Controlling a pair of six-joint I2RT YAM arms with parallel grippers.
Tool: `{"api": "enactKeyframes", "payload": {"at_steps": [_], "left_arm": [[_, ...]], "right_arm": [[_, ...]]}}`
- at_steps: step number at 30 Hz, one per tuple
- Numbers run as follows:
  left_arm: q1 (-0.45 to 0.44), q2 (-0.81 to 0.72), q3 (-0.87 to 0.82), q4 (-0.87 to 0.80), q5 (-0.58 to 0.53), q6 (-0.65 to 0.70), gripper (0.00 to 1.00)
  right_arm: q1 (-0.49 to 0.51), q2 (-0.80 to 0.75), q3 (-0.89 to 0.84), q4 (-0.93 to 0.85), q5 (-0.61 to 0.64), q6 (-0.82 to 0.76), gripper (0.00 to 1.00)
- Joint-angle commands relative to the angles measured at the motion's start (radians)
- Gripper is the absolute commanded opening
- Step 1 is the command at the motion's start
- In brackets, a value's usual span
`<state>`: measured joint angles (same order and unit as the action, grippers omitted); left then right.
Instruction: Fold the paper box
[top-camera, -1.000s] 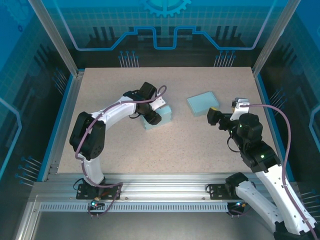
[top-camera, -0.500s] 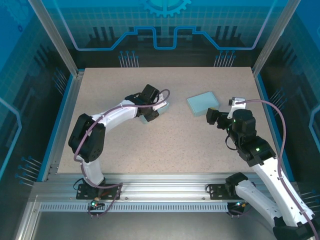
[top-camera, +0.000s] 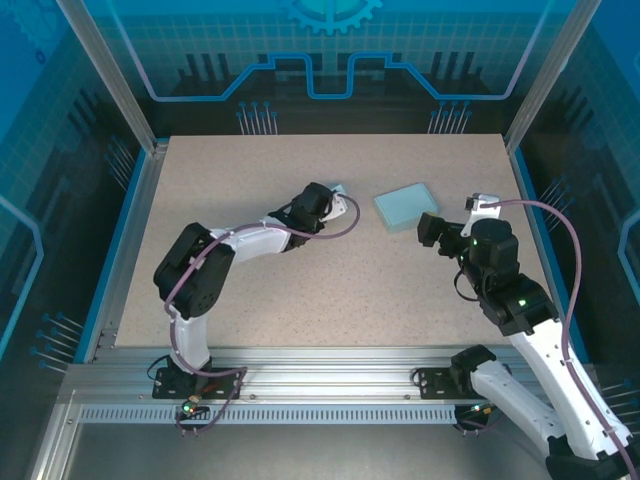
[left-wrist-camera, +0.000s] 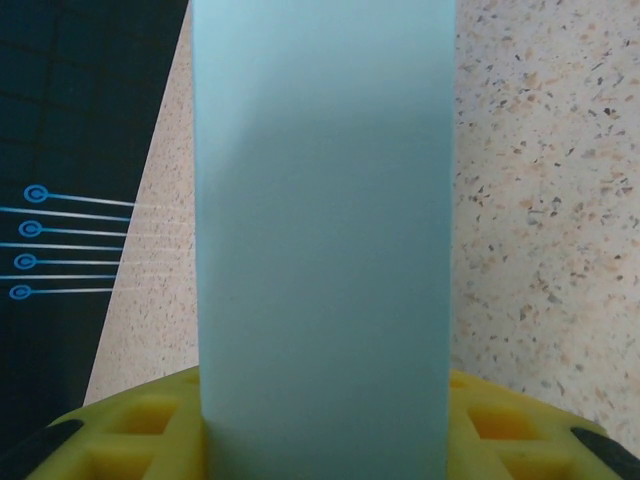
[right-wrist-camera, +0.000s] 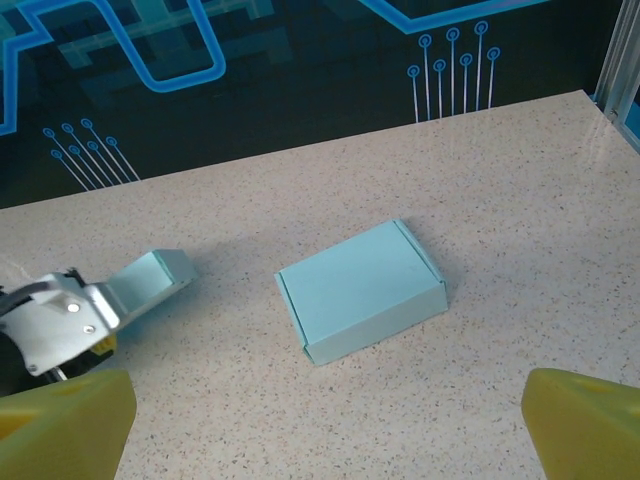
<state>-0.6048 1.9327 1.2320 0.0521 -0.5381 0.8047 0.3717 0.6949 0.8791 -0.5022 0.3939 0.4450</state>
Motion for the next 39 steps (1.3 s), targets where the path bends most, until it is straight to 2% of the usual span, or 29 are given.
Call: {"api": "enactKeyframes", "payload": {"at_steps": [1, 6, 10, 13, 19, 24, 28, 30, 32, 35, 39], "left_arm": [[-0.029, 0.04, -0.006, 0.123, -0.023, 0.051, 0.36], [-0.061, 0.105, 0.014, 0.15, -0.028, 0.094, 0.38], [-0.087, 0.136, -0.001, 0.163, -0.027, 0.107, 0.43], [-0.105, 0.155, -0.003, 0.151, -0.027, 0.104, 0.58], [-0.136, 0.121, -0.021, 0.072, 0.035, 0.032, 0.98], [-0.178, 0.011, -0.019, -0.107, 0.127, -0.07, 0.99], [-0.217, -0.141, -0.031, -0.26, 0.246, -0.217, 0.99], [-0.231, -0.226, -0.066, -0.276, 0.27, -0.29, 0.99], [-0.232, -0.319, -0.125, -0.249, 0.244, -0.368, 0.99], [-0.209, -0.444, -0.21, -0.214, 0.135, -0.464, 0.99], [-0.101, -0.605, -0.327, -0.2, 0.075, -0.624, 0.99]], "right_arm": [[-0.011, -0.01, 0.029, -0.016, 0.023, 0.018, 1.0], [-0.011, -0.006, 0.038, -0.023, 0.013, 0.021, 1.0], [-0.011, 0.001, 0.041, -0.027, 0.007, 0.02, 1.0], [-0.011, 0.007, 0.044, -0.033, 0.008, 0.02, 1.0], [-0.011, 0.003, 0.044, -0.041, 0.011, 0.023, 1.0], [-0.011, 0.003, 0.041, -0.048, 0.016, 0.03, 1.0], [-0.011, 0.007, 0.037, -0.054, 0.029, 0.031, 1.0], [-0.012, 0.012, 0.034, -0.053, 0.036, 0.028, 1.0], [-0.013, 0.024, 0.032, -0.055, 0.055, 0.024, 1.0], [-0.014, 0.048, 0.029, -0.058, 0.093, 0.024, 1.0], [-0.022, 0.095, 0.006, 0.005, 0.112, -0.003, 1.0]]}}
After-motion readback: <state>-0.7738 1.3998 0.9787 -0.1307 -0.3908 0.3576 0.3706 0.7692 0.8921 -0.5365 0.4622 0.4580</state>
